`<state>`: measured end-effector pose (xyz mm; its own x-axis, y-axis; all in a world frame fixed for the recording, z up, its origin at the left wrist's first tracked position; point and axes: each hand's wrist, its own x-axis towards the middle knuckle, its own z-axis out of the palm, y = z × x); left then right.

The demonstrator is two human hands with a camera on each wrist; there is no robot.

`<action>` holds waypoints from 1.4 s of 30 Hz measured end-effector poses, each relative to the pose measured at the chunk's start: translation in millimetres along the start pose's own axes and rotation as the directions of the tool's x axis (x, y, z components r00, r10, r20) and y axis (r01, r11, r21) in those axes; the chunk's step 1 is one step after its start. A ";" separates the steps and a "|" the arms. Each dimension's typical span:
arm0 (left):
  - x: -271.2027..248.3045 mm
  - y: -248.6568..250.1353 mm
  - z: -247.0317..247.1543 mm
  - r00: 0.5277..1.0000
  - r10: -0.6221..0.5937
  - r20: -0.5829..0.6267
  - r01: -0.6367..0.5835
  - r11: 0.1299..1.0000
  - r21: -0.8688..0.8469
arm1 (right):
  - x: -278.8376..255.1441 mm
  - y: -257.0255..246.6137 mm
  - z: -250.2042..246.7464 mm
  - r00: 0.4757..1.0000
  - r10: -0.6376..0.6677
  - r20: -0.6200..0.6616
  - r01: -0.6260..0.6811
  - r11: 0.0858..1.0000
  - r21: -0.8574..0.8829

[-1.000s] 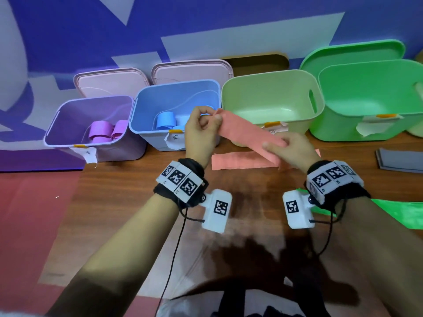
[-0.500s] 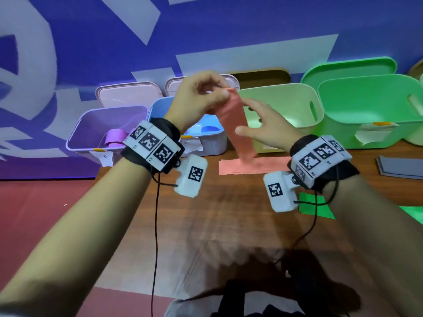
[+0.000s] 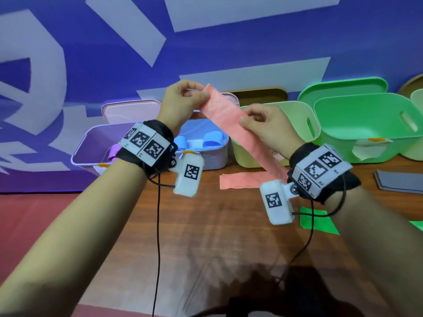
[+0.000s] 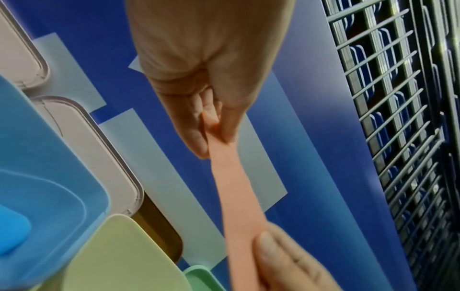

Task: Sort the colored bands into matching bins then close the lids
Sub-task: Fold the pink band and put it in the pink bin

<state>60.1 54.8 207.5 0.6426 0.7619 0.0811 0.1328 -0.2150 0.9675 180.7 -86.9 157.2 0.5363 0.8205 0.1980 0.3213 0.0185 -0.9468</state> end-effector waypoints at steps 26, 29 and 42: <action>-7.8 -0.3 8.5 0.972 -0.029 0.234 0.014 0.998 0.065 | 21.1 -8.9 4.0 0.995 0.083 -0.050 -0.084 0.997 -0.002; -9.0 1.0 7.2 0.976 -0.047 0.214 0.049 0.999 -0.004 | 19.8 -9.8 4.9 0.992 0.126 0.029 -0.125 0.991 -0.047; -4.7 20.0 6.0 0.994 -0.110 -0.027 0.103 0.974 -0.200 | 14.8 -20.4 12.9 0.993 0.082 0.087 -0.092 0.988 0.123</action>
<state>64.3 43.3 225.1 0.6037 0.7970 -0.0195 0.0447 -0.0095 0.9990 172.0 -67.7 176.1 0.4909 0.8658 0.0972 0.1720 0.0131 -0.9850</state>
